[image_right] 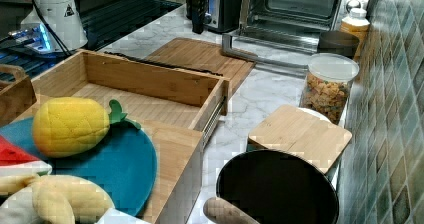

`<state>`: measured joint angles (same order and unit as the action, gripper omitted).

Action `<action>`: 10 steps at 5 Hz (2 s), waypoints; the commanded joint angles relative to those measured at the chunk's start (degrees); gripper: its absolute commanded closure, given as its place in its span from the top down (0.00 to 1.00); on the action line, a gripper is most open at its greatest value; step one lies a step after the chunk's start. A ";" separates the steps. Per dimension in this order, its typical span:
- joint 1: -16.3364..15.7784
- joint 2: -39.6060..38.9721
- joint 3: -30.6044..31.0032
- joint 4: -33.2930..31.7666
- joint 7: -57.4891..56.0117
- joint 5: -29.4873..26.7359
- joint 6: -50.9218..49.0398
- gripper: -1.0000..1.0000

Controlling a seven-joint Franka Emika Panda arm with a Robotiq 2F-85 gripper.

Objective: Close the drawer.

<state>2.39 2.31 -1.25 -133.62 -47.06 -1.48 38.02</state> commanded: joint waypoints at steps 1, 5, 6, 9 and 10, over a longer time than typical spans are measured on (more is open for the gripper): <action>-0.63 -0.20 1.14 -6.56 0.57 2.33 7.23 0.00; 1.63 -4.96 -2.13 -3.61 5.08 13.58 6.93 0.00; 3.06 -4.44 -3.73 -2.35 2.37 13.75 5.49 0.00; 7.73 -9.36 -12.11 1.42 -16.56 6.85 16.06 0.00; 10.79 -11.76 -14.84 6.34 -22.15 6.43 15.31 0.00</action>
<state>6.34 -5.51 -11.03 -139.55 -67.09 5.10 50.25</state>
